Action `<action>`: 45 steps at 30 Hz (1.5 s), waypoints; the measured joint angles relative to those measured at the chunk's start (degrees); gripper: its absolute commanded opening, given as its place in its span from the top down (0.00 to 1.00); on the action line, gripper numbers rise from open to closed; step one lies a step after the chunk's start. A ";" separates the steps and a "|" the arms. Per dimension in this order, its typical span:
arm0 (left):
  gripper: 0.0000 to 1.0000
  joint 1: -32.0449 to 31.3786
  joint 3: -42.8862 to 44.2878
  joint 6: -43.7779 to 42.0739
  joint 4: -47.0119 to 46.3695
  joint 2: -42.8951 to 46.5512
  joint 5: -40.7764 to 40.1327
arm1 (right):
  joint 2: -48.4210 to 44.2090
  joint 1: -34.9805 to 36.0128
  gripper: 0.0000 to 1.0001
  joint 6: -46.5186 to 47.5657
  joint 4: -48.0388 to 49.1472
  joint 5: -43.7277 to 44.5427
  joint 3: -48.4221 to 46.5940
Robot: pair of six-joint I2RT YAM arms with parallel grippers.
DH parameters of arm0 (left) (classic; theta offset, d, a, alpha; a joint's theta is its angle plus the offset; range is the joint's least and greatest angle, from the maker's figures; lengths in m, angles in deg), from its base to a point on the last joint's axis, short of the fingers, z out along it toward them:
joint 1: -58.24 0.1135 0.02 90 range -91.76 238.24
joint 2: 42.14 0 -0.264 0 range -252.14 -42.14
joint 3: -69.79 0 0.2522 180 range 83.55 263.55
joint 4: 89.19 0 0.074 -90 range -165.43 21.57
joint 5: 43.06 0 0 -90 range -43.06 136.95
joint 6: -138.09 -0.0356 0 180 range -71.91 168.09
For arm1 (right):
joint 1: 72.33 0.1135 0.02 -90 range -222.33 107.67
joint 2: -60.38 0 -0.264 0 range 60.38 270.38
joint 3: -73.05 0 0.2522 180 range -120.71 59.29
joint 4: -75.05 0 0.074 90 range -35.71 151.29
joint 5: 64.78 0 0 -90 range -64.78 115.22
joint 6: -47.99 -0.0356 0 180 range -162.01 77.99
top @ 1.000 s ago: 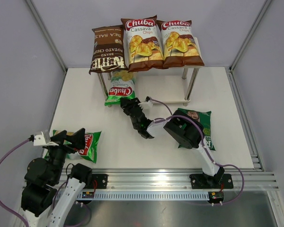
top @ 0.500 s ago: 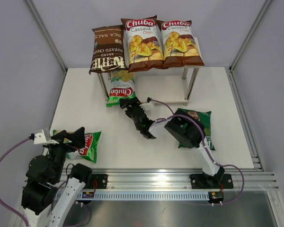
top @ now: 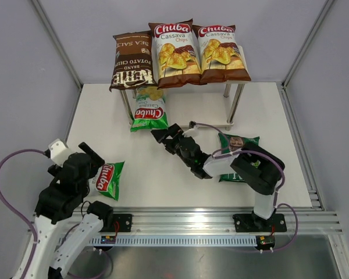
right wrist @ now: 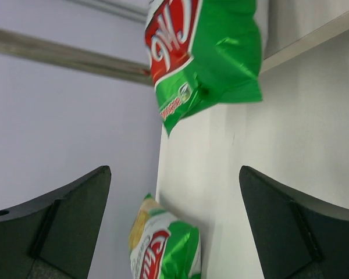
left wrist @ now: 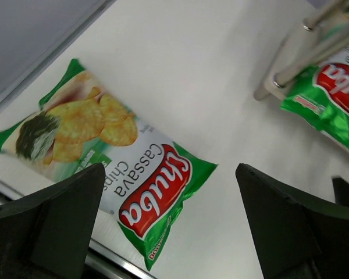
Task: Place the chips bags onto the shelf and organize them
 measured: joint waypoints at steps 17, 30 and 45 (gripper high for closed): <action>0.01 0.35 -14.67 51.67 16.48 -8.83 -2.71 | -37.68 -1.92 0.01 18.58 -32.28 -10.62 13.14; 0.10 2.01 -21.94 47.93 4.98 -18.60 -0.02 | -51.52 -2.86 0.00 24.35 -39.82 -11.58 17.86; 0.61 0.44 -35.21 29.62 -34.27 -14.56 20.46 | -56.61 -3.65 0.01 25.90 -44.94 -8.55 18.32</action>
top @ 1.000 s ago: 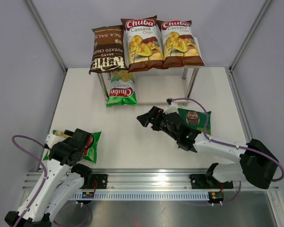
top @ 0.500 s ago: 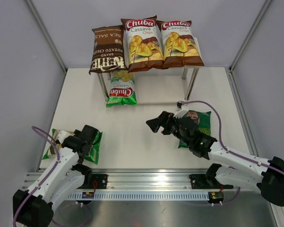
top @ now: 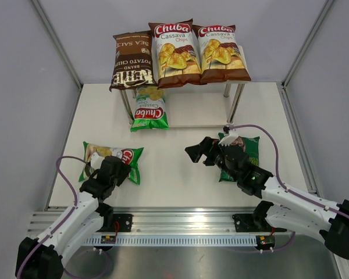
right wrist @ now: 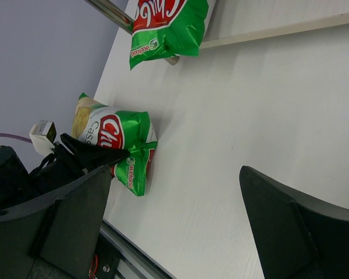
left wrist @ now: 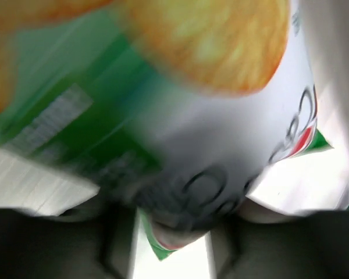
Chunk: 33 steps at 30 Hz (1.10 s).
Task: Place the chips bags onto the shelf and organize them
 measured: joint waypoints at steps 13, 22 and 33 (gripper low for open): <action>0.85 -0.39 -0.79 -8.00 2.40 11.28 3.19 | -0.85 -0.02 0.00 -0.07 -0.63 0.09 0.85; 0.97 -1.01 3.04 -17.11 7.80 17.64 14.12 | 4.28 -0.17 0.00 -0.87 4.46 -9.86 1.31; 1.00 -4.85 2.47 -17.18 -0.48 17.75 28.15 | 29.86 5.97 0.01 -13.29 30.12 -19.50 4.92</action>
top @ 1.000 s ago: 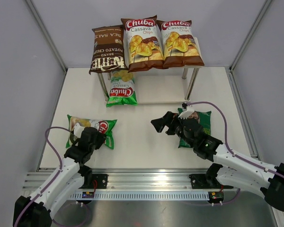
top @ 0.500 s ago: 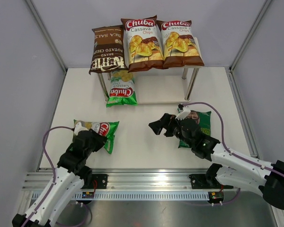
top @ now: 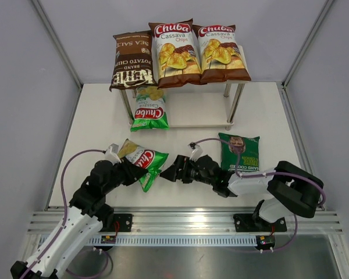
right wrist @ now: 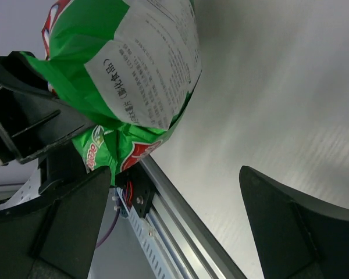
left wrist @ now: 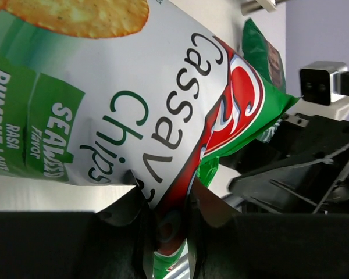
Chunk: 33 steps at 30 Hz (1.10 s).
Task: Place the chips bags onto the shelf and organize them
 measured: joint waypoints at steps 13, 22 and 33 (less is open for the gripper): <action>1.00 -9.44 -3.93 4.02 -6.93 0.96 -2.23 | 6.16 5.88 0.01 -1.95 10.12 12.20 -3.13; 0.97 -19.96 -6.27 7.41 -12.37 -0.39 -8.39 | 8.26 6.58 0.24 -1.20 8.90 16.98 -4.72; 0.01 -24.15 -7.21 8.07 -8.26 5.90 -13.81 | 8.04 6.40 0.72 3.74 18.05 19.28 -1.44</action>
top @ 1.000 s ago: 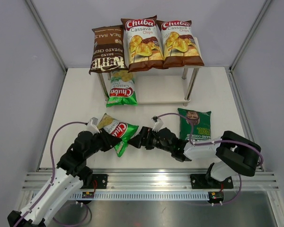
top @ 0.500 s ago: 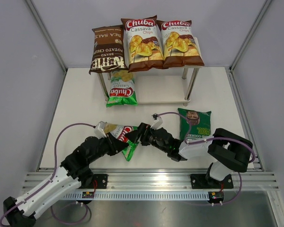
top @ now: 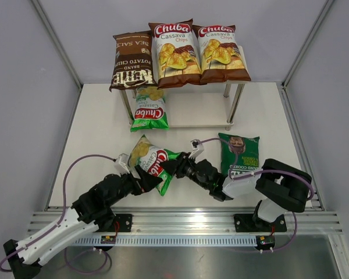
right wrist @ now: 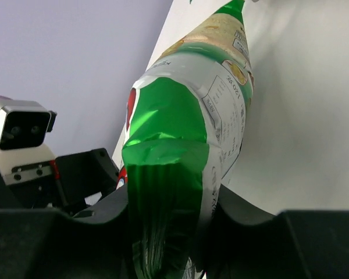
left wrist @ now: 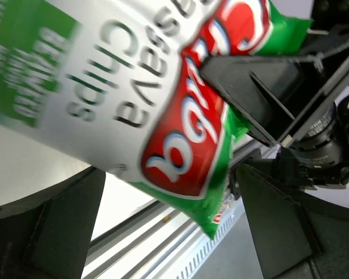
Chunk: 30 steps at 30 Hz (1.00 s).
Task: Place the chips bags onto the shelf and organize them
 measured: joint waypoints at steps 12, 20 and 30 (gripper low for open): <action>0.01 -0.13 4.11 0.35 19.63 7.04 -12.48 | -19.78 0.22 0.76 5.40 5.22 0.63 17.55; 0.01 -0.15 12.46 -1.84 26.75 2.21 -16.39 | -52.61 -2.34 0.75 9.03 -16.22 8.68 17.62; 0.01 -0.13 21.88 -7.67 30.27 -7.82 -15.98 | -46.27 -17.81 0.76 7.72 -27.39 9.94 10.34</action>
